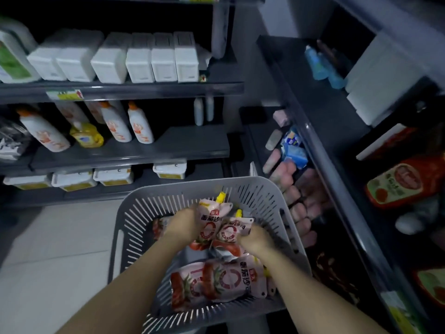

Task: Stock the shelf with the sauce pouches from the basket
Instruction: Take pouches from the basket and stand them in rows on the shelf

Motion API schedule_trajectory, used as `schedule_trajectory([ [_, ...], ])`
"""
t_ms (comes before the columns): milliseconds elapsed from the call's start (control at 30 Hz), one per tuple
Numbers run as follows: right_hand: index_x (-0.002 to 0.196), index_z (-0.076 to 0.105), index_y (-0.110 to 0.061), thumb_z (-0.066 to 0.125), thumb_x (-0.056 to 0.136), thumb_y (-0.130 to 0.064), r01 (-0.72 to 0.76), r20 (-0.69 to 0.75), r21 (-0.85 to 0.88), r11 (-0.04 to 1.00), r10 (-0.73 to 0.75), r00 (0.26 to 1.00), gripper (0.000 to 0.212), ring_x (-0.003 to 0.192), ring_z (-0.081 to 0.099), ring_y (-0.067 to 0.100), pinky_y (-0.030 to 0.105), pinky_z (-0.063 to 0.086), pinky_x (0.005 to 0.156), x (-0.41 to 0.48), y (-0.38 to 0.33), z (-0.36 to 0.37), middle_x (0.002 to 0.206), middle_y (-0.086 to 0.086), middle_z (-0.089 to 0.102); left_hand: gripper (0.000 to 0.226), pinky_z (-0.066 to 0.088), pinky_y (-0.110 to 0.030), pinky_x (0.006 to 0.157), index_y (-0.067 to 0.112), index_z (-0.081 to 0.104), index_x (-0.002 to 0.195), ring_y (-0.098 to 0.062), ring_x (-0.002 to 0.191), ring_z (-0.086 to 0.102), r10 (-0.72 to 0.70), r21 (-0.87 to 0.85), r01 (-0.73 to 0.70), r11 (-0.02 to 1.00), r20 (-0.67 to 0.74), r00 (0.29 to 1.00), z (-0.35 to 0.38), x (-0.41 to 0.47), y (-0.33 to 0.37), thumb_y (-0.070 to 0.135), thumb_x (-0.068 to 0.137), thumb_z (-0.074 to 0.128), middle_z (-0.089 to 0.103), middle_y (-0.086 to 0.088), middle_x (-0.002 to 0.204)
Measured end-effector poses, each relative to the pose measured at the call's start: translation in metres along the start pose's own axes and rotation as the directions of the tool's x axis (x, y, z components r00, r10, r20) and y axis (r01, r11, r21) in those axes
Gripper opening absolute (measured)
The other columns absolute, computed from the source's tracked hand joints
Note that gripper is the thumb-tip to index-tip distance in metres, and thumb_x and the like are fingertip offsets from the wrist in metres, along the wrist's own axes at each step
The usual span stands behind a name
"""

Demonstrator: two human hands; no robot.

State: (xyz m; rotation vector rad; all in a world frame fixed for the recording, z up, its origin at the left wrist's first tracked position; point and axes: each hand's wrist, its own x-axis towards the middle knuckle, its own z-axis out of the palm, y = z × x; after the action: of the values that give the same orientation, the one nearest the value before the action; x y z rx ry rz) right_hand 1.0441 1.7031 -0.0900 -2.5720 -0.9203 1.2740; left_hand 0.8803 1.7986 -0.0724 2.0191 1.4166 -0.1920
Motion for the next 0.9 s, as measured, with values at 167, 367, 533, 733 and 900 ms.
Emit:
schedule_trajectory([
  [167,0.106,0.067,-0.005,0.059,0.092,-0.035,-0.134,-0.068,0.294,0.946,0.161,0.985,0.034,0.098,0.067,0.031,0.035,0.054,0.081,0.039,0.003,0.024,0.109,0.015,0.070,0.020,0.032,-0.028,0.059,0.016,0.051,0.071,-0.027,0.076,0.058,-0.032,-0.257,0.010,0.966,-0.084,0.996,0.014,0.020,-0.011,0.018,0.089,0.061,0.061,-0.009,0.076],
  [367,0.082,0.069,-0.011,0.073,0.081,-0.028,-0.199,-0.079,0.460,0.865,0.263,0.961,0.017,0.092,0.069,0.028,0.033,0.055,0.080,0.043,0.002,0.029,0.097,0.011,0.072,0.027,0.037,-0.028,0.057,0.015,0.054,0.063,-0.019,0.064,0.055,-0.062,-0.344,0.020,0.939,-0.112,0.992,0.015,0.013,-0.017,0.010,0.089,0.061,0.057,0.000,0.062],
  [533,0.065,0.060,-0.014,0.072,0.081,-0.009,-0.040,-0.191,0.637,0.770,0.208,0.959,0.021,0.066,0.065,0.023,0.033,0.054,0.065,0.004,-0.006,0.027,0.072,0.004,0.070,0.028,0.039,-0.029,0.059,0.019,0.056,0.062,-0.016,0.066,0.057,-0.059,-0.382,-0.020,0.924,-0.195,0.979,0.001,-0.017,-0.017,0.013,0.090,0.059,0.059,0.003,0.065],
  [733,0.053,0.039,-0.015,0.074,0.079,-0.009,0.309,-0.517,0.575,0.757,0.044,0.855,0.044,0.056,0.038,0.012,0.031,0.036,0.056,-0.065,-0.009,0.007,0.052,-0.006,0.042,0.013,0.053,-0.032,0.064,0.013,0.071,0.080,-0.014,0.073,0.067,0.058,-0.462,-0.175,0.870,-0.257,0.965,-0.034,-0.057,-0.002,0.015,0.089,0.062,0.072,0.001,0.075],
  [900,0.072,0.057,-0.004,0.074,0.077,-0.022,0.448,-0.677,0.569,0.690,0.082,0.732,0.025,0.064,0.055,0.020,0.046,0.052,0.070,-0.140,0.004,-0.021,0.067,0.010,0.065,0.027,0.045,-0.028,0.057,0.023,0.062,0.066,-0.011,0.064,0.060,0.214,-0.477,-0.361,0.801,-0.334,0.918,-0.071,-0.107,0.030,0.012,0.090,0.060,0.066,0.005,0.066],
])
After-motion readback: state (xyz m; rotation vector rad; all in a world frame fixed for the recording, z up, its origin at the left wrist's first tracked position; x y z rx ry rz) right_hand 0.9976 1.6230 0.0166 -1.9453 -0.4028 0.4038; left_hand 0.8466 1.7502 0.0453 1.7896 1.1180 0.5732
